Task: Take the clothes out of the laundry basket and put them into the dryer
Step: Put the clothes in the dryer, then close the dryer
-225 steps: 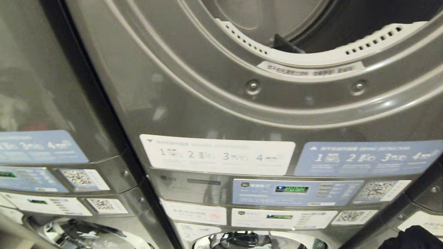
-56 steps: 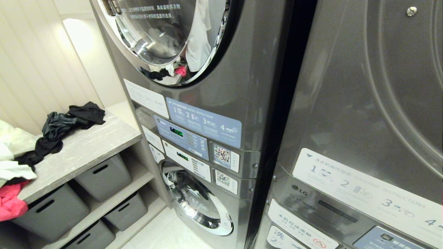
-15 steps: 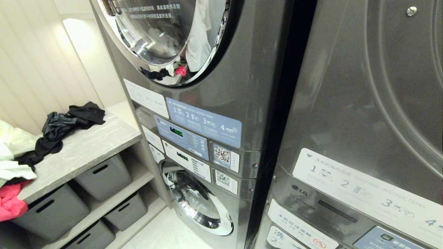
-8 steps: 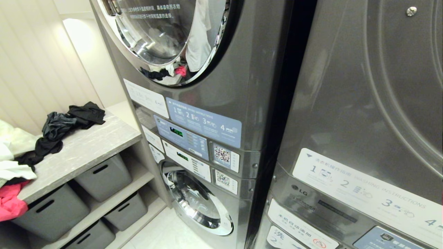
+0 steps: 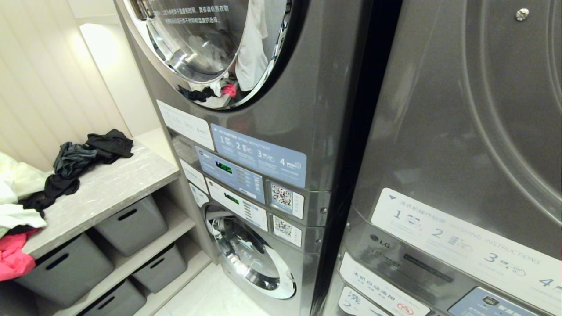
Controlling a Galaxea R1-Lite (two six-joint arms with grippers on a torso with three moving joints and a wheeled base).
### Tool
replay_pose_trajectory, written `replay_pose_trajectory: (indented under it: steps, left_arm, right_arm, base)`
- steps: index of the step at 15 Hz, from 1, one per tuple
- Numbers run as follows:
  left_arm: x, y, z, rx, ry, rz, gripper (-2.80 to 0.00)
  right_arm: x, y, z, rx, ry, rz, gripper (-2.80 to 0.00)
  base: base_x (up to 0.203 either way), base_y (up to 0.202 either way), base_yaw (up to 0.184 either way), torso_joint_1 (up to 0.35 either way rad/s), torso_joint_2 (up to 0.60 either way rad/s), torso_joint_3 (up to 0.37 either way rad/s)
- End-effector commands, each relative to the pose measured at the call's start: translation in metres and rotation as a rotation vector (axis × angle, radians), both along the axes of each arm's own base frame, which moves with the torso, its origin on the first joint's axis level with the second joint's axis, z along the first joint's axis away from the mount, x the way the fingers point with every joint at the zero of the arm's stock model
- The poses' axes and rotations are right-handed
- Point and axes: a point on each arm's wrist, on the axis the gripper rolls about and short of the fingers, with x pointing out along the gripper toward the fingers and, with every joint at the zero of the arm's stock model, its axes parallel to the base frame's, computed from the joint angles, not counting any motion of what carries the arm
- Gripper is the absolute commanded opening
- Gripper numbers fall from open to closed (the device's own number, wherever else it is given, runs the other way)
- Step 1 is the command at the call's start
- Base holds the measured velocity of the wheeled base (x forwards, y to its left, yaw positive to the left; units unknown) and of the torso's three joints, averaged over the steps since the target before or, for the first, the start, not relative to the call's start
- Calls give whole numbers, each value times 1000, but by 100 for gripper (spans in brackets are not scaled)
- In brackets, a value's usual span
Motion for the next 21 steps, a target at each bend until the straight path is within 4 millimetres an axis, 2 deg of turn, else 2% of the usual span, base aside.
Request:
replay_pose_trajectory:
  steps: [1,12,21]
  left_arm:
    - [0,0,0,0,-1,0,-280]
    - [0,0,0,0,-1,0,-280]
    - [0,0,0,0,0,0,-280]
  right_arm:
    - [0,0,0,-2,0,2,-280]
    - [0,0,0,0,0,5,-280]
    - [0,0,0,1,0,2,-280]
  base:
    - [0,0,0,0,0,0]
    - [1,0,-5,0,0,0]
    - [1,8,-164,5,2,3]
